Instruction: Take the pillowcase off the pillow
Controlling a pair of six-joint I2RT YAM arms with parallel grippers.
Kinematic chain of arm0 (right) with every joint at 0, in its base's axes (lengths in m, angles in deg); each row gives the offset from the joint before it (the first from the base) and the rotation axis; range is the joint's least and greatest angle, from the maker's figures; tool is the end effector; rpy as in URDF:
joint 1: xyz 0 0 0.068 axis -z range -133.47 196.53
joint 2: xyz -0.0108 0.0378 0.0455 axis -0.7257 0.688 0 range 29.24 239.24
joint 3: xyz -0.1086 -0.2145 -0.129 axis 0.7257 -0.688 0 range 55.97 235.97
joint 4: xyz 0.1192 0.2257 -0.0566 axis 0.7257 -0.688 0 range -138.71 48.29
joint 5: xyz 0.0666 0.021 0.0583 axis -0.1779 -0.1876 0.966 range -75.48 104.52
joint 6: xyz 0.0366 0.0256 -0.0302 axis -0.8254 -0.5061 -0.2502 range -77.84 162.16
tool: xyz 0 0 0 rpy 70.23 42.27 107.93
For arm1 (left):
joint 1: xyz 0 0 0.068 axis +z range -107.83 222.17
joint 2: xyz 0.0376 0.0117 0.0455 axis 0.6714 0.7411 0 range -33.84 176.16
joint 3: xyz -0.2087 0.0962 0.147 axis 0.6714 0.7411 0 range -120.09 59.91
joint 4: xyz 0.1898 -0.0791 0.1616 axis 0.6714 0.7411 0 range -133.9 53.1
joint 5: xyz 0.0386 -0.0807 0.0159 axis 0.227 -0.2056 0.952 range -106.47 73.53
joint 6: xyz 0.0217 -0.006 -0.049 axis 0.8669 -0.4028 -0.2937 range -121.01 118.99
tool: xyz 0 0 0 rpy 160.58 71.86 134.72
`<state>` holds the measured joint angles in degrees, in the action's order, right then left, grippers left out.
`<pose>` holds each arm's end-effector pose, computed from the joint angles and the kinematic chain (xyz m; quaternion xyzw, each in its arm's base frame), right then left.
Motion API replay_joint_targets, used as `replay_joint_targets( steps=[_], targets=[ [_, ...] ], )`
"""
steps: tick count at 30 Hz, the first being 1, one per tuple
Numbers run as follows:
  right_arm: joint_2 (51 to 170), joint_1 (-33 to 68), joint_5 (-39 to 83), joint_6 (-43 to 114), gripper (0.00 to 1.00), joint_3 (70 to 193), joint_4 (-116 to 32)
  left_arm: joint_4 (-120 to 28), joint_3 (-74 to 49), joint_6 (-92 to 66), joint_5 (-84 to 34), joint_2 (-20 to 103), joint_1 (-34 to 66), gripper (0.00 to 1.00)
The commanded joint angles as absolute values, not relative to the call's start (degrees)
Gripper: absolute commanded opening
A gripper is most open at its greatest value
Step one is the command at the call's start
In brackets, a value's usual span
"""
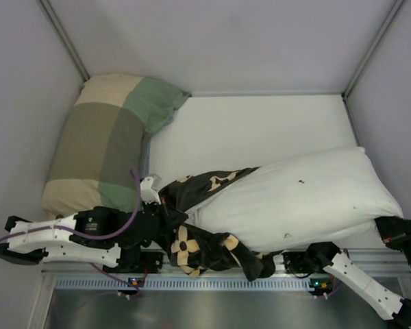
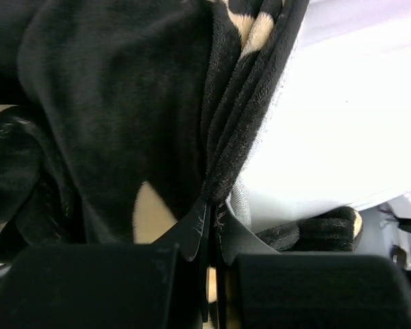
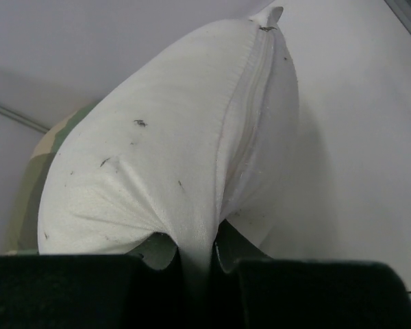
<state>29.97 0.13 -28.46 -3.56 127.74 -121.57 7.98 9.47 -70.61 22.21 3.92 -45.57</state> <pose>-0.0667 -0.1053 0.3527 0.2341 0.7080 0.2429 0.6204 0.0268 -0.1151 0.3232 -0.0059 0.8641 -0.3381 0.3729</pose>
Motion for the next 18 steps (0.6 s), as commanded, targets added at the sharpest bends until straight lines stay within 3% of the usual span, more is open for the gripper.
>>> replay_joint_targets(
  steps=[1, 8, 9, 10, 11, 12, 15, 18],
  targets=[
    [29.4, -0.4, -41.5, -2.9, 0.0, 134.4, -122.4, 18.2, 10.4, -73.3, 25.8, -1.0, -45.5, 0.0],
    [29.4, -1.3, -37.6, -4.8, 0.0, 131.0, -121.7, 14.8, 10.1, -70.1, 23.4, 4.0, -45.5, 0.01],
    [29.4, -1.5, -35.2, -3.9, 0.0, 128.3, -119.8, 11.0, 9.1, -66.2, 21.2, 7.3, -45.4, 0.28],
    [29.4, -1.5, -34.0, -3.9, 0.0, 126.7, -118.7, 10.9, 8.3, -64.1, 21.1, 9.4, -45.5, 0.28],
    [29.5, -1.5, -32.7, -2.9, 0.0, 125.2, -117.6, 7.7, 7.4, -62.4, 19.2, 11.4, -45.4, 0.44],
    [29.4, -1.5, -31.4, -2.5, 0.0, 122.6, -116.7, 6.7, 6.0, -59.6, 18.7, 15.8, -45.5, 0.67],
    [29.4, -1.6, -26.1, -1.9, 0.0, 119.2, -114.1, 6.2, -1.3, -55.2, 19.7, 24.0, -45.5, 0.84],
    [29.4, -1.6, -24.5, -1.4, 0.0, 118.5, -112.6, 6.3, -10.2, -49.6, 21.9, 30.5, -45.5, 0.91]
  ],
)
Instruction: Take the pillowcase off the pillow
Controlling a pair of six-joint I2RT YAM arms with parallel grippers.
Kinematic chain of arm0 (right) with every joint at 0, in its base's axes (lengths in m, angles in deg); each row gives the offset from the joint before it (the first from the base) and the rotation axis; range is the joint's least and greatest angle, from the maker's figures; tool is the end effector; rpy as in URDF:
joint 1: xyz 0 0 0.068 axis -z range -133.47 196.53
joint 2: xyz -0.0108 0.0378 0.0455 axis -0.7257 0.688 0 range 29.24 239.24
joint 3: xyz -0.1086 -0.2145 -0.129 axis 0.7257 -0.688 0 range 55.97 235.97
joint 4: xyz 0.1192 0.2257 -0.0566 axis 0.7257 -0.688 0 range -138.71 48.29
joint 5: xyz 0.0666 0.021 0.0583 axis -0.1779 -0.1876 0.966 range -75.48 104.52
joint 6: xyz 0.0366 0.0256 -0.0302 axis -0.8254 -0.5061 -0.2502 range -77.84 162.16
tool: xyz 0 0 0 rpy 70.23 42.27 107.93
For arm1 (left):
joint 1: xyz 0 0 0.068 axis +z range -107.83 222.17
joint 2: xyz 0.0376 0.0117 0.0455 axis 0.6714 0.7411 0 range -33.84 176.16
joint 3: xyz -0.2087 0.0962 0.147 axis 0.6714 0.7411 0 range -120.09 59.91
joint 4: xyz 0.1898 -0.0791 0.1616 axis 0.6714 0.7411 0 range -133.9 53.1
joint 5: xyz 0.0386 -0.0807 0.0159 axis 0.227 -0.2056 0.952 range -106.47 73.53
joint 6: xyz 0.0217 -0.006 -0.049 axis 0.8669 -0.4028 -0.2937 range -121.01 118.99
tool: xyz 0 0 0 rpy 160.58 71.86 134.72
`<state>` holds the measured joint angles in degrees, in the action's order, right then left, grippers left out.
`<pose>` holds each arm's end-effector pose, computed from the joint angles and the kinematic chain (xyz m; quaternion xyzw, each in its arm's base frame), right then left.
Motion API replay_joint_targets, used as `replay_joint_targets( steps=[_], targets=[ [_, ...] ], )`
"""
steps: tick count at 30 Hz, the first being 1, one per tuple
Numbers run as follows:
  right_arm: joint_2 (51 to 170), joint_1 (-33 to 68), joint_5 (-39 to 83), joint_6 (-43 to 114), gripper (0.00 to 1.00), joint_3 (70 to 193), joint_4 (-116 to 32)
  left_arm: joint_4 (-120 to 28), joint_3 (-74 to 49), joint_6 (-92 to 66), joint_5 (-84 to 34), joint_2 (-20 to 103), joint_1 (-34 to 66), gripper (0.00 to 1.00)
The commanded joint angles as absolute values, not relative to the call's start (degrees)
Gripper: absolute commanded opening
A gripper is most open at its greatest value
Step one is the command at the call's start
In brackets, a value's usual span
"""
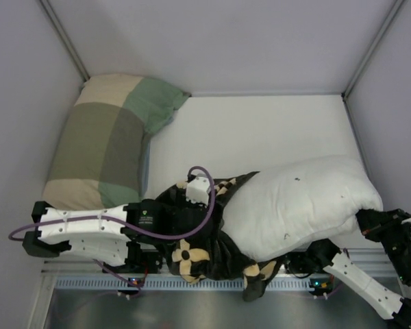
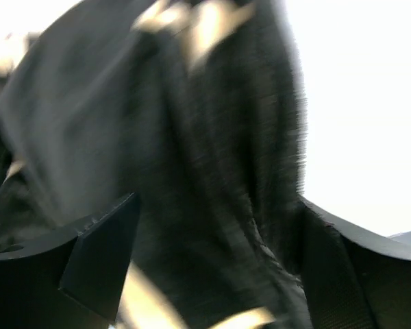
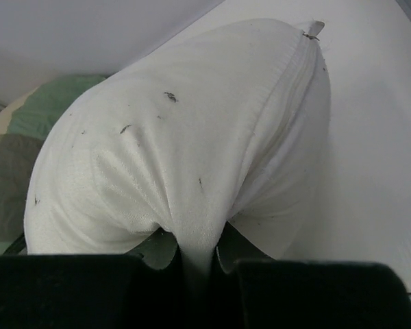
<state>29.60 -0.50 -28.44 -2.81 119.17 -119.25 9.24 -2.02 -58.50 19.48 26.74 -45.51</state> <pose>-0.0427 -0.0815 0.3351 0.2104 0.7406 0.2075 0.6034 0.0289 -0.1965 0.3284 0.1366 0.8941 -0.2098 0.3714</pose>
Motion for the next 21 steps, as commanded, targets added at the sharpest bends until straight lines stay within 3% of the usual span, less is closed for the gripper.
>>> replay_joint_targets(
  steps=[1, 6, 13, 21],
  targets=[
    [29.4, -1.6, -23.9, -1.3, 0.0, 118.6, -112.6, 6.4, -12.5, -48.0, 23.1, 31.8, -45.5, 0.95],
    [29.4, -1.6, -22.5, -0.3, 0.0, 119.1, -112.7, 6.5, -27.3, -36.8, 29.1, 39.1, -43.2, 0.99],
    [27.7, -1.6, -19.4, 1.4, 0.0, 119.9, -112.7, 6.5, -36.6, -27.4, 9.3, 49.0, -23.8, 0.99],
    [27.5, -1.6, -19.6, 2.5, 0.0, 120.9, -113.2, 7.7, -39.2, -21.7, 3.8, 64.0, -22.3, 0.99]
  ],
)
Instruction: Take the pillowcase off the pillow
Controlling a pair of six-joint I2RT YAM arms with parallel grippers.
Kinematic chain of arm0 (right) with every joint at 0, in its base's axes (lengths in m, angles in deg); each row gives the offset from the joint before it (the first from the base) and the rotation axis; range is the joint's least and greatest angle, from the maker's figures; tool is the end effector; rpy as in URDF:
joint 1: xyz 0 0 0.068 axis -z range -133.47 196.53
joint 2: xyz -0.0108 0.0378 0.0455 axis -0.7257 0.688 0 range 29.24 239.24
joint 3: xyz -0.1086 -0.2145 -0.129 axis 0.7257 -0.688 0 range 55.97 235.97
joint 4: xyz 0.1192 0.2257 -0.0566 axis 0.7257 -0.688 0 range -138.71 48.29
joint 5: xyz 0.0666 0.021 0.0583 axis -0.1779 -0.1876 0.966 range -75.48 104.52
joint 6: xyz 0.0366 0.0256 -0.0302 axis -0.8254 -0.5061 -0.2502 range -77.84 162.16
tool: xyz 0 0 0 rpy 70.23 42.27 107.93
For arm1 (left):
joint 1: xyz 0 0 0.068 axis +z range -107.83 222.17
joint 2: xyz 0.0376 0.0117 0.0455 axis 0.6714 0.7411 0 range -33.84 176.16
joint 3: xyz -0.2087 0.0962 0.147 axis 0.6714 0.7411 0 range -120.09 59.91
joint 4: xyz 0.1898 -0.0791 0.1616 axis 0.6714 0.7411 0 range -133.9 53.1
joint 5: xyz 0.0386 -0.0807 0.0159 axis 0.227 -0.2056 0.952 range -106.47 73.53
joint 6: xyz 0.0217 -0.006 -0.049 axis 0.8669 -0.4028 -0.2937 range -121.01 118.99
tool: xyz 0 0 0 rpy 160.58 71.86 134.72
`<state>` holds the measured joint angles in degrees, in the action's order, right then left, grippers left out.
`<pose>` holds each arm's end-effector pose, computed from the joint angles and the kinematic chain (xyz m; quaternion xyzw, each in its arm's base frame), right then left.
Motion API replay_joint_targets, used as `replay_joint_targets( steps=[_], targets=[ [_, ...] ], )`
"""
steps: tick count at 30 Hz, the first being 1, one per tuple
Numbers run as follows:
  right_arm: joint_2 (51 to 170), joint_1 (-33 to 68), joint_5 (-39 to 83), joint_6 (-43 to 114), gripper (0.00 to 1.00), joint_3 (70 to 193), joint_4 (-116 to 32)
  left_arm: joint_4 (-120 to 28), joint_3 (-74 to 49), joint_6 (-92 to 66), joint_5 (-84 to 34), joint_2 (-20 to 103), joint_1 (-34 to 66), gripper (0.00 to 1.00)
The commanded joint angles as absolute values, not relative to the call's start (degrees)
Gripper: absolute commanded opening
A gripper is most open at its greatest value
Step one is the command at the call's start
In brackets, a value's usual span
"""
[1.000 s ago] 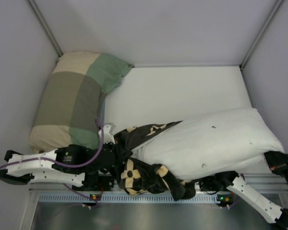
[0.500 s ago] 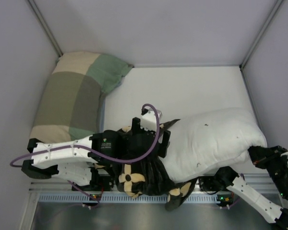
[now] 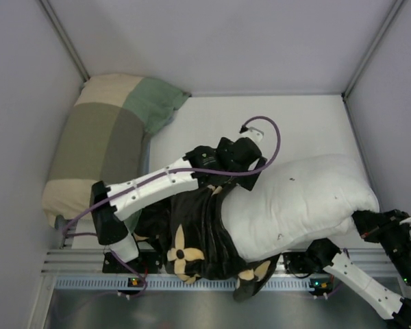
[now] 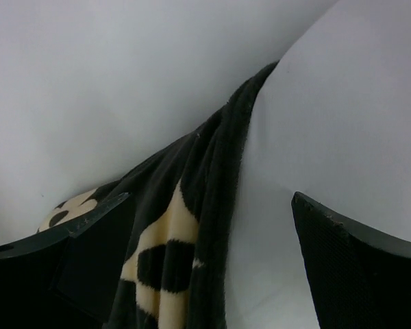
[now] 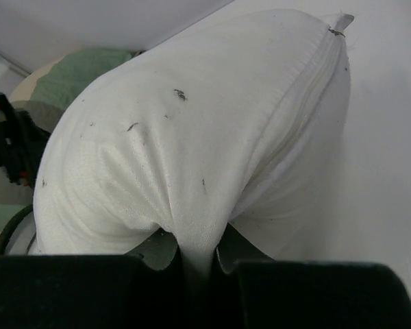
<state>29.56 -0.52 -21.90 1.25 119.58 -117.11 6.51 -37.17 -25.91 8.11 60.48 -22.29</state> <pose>-0.0438 -0.0782 0.3393 0.1566 0.7482 0.2397 0.5985 0.1657 -0.3125 0.3699 0.2360 0.8834 -0.1071 0.3905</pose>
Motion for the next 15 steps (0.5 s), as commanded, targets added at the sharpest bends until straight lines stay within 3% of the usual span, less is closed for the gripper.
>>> replay_joint_targets(
  steps=[1, 5, 6, 8, 9, 10, 11, 15],
  targets=[
    [27.4, -1.6, -19.6, 2.4, 0.0, 121.0, -113.3, 7.7, -39.1, -21.4, 3.1, 65.0, -22.3, 0.99],
    [27.3, -1.5, -19.8, 2.3, 0.0, 121.8, -114.1, 9.6, -37.9, -22.4, 6.1, 71.5, -21.7, 0.92],
    [27.2, -1.5, -19.8, 2.3, 0.0, 122.0, -114.2, 11.4, -38.2, -23.8, 13.3, 72.8, -21.3, 0.88],
    [27.2, -1.6, -19.8, 2.3, 0.0, 122.3, -114.3, 17.7, -38.4, -29.5, 20.9, 74.7, -19.1, 0.62],
    [27.1, -1.6, -19.9, 2.3, 0.0, 122.3, -114.4, 19.3, -37.7, -31.1, 24.7, 75.5, -18.0, 0.44],
    [27.1, -1.6, -19.9, 2.3, 0.0, 122.4, -114.5, 21.1, -37.0, -32.7, 25.5, 75.2, -15.5, 0.07],
    [27.2, -1.6, -20.1, 2.3, 0.0, 122.8, -114.7, 21.2, -35.7, -34.7, 26.1, 73.6, -14.2, 0.0],
    [26.8, -1.5, -22.7, 1.3, 0.0, 124.3, -116.4, 20.9, -27.7, -40.2, 27.6, 65.5, -9.0, 0.0]
  ],
)
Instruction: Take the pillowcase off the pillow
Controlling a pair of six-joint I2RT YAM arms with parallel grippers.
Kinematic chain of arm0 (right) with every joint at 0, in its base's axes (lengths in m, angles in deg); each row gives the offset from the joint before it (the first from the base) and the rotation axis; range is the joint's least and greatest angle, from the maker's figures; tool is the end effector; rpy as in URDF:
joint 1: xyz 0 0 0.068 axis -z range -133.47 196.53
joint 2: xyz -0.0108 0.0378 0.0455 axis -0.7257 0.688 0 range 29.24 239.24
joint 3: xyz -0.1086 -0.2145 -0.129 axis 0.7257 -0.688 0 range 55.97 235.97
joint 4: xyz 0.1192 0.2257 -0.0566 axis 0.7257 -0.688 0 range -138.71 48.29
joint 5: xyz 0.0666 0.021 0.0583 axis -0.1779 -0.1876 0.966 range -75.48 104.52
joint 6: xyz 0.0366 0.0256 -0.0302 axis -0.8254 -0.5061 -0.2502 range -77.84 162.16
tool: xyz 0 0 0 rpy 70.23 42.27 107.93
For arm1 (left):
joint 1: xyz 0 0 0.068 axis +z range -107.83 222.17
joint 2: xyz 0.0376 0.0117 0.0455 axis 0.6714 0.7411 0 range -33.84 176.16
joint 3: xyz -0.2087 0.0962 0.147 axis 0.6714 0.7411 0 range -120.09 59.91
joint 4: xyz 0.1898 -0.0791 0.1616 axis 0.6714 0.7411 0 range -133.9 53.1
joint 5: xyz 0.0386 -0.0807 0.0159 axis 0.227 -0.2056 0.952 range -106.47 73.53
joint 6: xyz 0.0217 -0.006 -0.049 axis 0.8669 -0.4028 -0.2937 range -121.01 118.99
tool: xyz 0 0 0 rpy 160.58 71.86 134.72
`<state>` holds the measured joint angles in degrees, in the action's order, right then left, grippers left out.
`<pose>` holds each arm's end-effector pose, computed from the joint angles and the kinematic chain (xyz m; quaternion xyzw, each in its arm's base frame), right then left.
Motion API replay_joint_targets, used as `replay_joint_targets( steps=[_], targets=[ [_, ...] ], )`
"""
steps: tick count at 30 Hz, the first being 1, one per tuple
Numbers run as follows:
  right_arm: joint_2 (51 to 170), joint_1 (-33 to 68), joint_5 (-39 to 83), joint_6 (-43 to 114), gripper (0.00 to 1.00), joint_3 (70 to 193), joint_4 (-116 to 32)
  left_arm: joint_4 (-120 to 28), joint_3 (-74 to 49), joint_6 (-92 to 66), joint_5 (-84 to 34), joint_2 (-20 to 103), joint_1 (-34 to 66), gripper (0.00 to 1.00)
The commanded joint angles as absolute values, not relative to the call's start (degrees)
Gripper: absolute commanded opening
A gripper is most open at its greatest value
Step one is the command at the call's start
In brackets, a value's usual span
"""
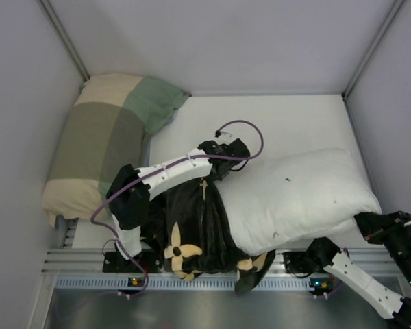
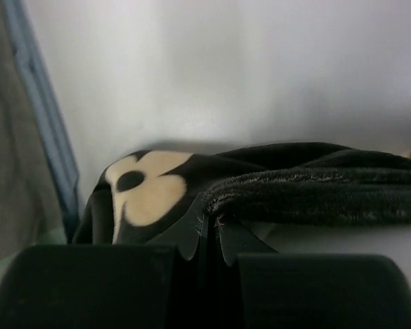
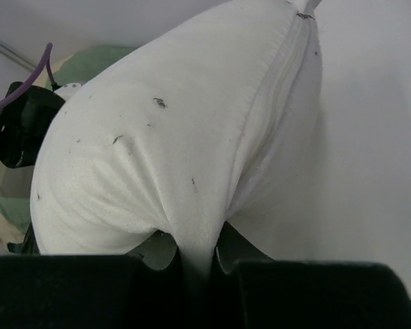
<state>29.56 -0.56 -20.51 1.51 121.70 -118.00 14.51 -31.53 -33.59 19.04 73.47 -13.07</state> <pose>-0.0499 -0.0837 0.3433 0.1501 0.7448 0.2536 0.5987 0.2328 -0.2992 0.2571 0.1445 0.9332 0.1273 0.3033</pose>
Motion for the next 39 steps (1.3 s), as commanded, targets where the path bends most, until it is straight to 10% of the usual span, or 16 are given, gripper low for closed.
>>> replay_joint_targets(
  steps=[1, 11, 20, 22, 26, 31, 39],
  targets=[
    [26.4, -1.5, -23.6, 0.4, 0.0, 124.8, -117.4, 20.8, -24.2, -41.7, 28.9, 63.0, -7.2, 0.0],
    [22.8, -1.5, -34.3, -5.8, 0.0, 132.6, -123.4, 15.7, -13.4, -42.3, 31.7, 26.8, 0.3, 0.0],
    [24.9, -1.5, -31.1, -4.1, 0.0, 129.6, -120.9, 7.4, -10.3, -33.6, 9.2, 24.2, 0.3, 0.04],
    [25.6, -1.5, -30.7, -4.1, 0.0, 129.2, -120.5, 7.5, -9.1, -33.9, 9.5, 25.1, 0.3, 0.1],
    [26.8, -1.5, -30.2, -4.7, 0.0, 128.7, -119.2, 5.8, -7.9, -34.1, -0.6, 28.4, 0.3, 0.69],
    [28.7, -1.5, -27.6, -3.6, 0.0, 124.7, -114.4, -9.4, -2.8, -39.7, -23.1, 22.2, -6.7, 0.83],
    [28.7, -1.5, -26.3, -3.1, 0.0, 120.0, -109.6, -8.7, -1.4, -49.7, -2.2, 28.2, -34.9, 0.82]
  ],
)
